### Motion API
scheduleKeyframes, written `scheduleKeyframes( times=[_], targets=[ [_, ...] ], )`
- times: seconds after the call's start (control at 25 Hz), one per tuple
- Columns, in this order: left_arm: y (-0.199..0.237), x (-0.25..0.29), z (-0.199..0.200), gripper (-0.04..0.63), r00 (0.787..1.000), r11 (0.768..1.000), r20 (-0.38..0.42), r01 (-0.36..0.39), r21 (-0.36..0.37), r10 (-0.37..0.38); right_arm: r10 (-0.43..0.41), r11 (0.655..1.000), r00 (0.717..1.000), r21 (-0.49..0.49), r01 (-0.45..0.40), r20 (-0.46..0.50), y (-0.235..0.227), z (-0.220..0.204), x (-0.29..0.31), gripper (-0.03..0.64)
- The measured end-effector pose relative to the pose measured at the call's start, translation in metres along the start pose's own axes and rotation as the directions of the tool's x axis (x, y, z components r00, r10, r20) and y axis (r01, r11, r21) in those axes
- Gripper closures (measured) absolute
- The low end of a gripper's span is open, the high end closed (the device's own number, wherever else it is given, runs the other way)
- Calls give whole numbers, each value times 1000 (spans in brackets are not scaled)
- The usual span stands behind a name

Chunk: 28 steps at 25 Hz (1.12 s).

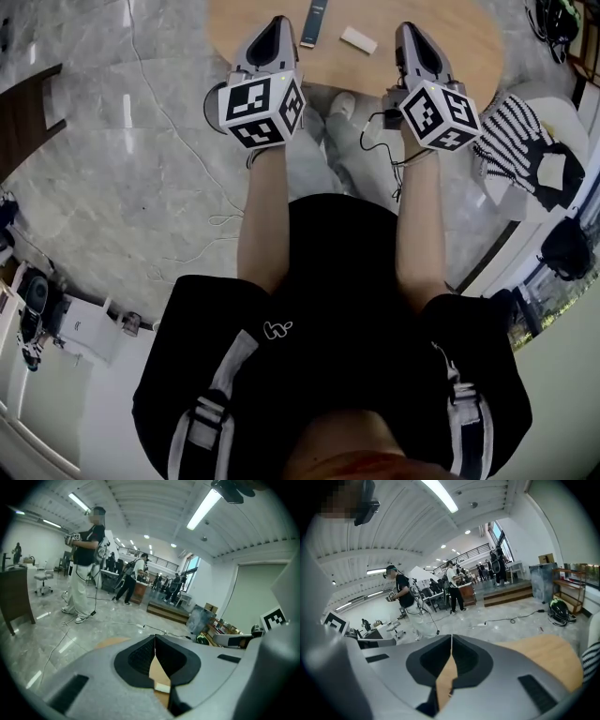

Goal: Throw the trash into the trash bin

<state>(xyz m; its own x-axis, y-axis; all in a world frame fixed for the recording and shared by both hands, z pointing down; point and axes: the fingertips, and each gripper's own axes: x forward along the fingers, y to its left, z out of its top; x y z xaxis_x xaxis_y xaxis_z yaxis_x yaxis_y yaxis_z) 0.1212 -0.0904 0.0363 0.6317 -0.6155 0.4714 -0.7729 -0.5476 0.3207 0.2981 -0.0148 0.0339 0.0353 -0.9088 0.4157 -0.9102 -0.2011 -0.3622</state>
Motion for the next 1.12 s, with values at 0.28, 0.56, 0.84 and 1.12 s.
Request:
scheduleKeyframes(
  times=[0.28,0.56,0.84,1.12],
  targets=[
    [34,21,-50,584,997,999,-79,-17,-40,13,1,1000,995,6,0,-98,2,-55,30,604],
    [57,47,-94,584,991,997,-130,-25,-67,16,24,1000,983,4,-23,-180,1,-106,63,604],
    [86,66,-151,584,982,993,-187,-52,-108,31,52,998,959,-8,-56,-278,4,-169,92,604],
    [107,87,-200,584,975,990,-218,-68,-120,40,65,997,937,-11,-74,-344,0,-227,118,603]
  ],
)
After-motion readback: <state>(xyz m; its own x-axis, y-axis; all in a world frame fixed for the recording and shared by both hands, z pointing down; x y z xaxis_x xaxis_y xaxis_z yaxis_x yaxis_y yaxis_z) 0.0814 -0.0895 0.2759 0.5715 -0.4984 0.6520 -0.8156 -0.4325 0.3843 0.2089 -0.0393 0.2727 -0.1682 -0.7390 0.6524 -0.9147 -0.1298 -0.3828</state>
